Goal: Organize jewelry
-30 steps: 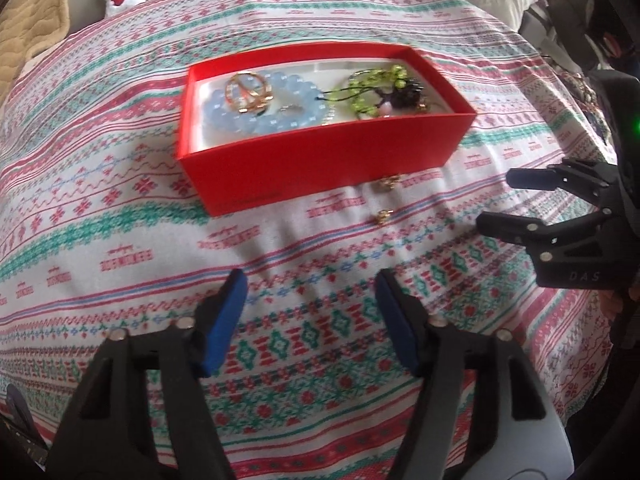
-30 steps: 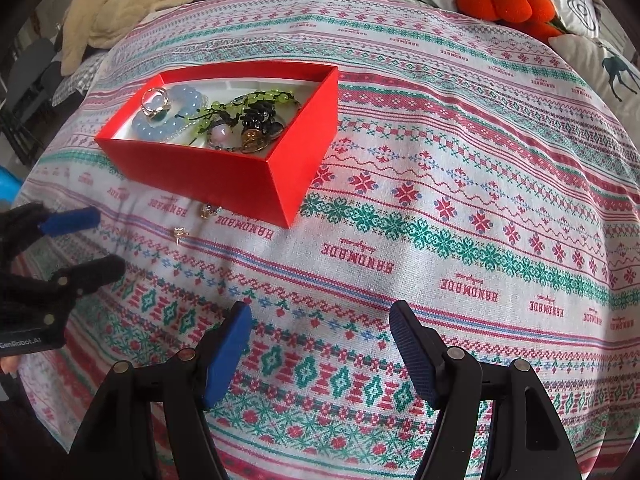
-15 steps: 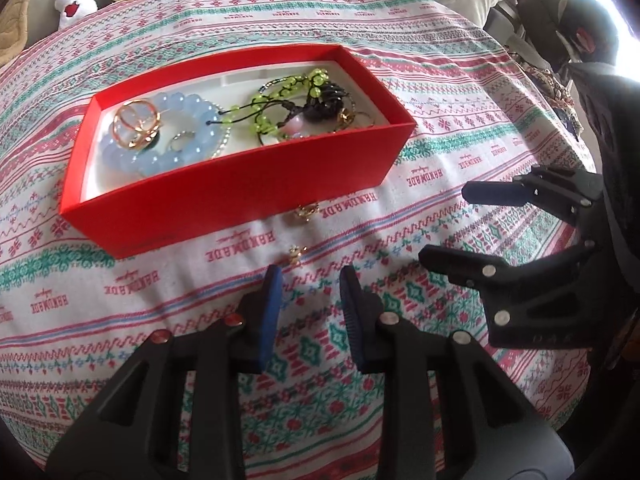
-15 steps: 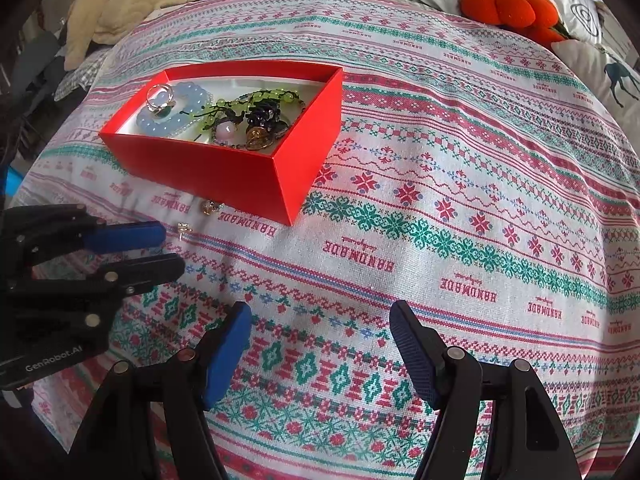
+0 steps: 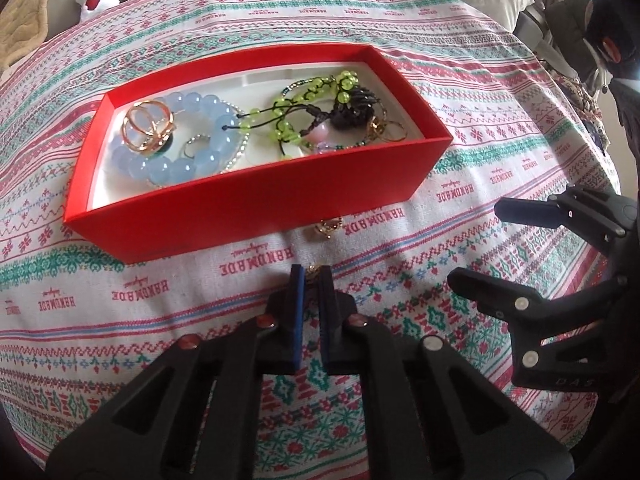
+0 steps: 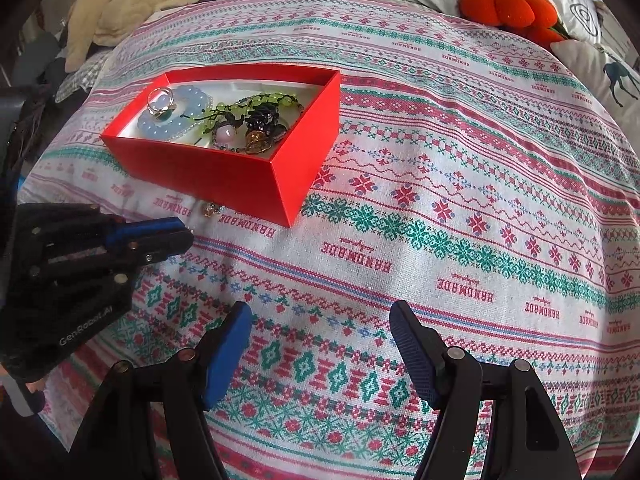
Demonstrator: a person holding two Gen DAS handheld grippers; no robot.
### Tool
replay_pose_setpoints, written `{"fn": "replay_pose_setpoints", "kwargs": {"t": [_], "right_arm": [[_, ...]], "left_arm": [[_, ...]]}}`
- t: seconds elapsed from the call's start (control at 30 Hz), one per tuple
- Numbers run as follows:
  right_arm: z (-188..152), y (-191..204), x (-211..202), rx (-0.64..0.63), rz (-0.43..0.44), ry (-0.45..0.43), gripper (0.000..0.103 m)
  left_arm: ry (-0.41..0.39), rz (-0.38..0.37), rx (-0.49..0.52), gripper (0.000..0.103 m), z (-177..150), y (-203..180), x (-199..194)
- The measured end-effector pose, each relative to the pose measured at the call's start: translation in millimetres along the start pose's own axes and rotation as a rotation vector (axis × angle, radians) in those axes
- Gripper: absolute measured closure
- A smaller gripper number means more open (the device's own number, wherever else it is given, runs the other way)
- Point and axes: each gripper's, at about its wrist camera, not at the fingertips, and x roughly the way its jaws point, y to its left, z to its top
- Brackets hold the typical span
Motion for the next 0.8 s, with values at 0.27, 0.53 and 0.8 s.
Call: {"fn": "replay_pose_setpoints", "kwargs": {"t": [0.27, 0.53, 0.8], "right_arm": [[8, 10, 2, -0.002, 0.007, -0.012, 0.030], [17, 32, 10, 0.007, 0.048, -0.029, 0.032], [34, 59, 24, -0.005, 0.076, -0.032, 0.050]], "left_arm": [[-0.017, 0.028, -0.015, 0.096, -7, 17, -16], [-0.031, 0.059, -0.039, 0.096, -16, 41, -28], [-0.027, 0.079, -0.058, 0.096, -27, 62, -36]]}}
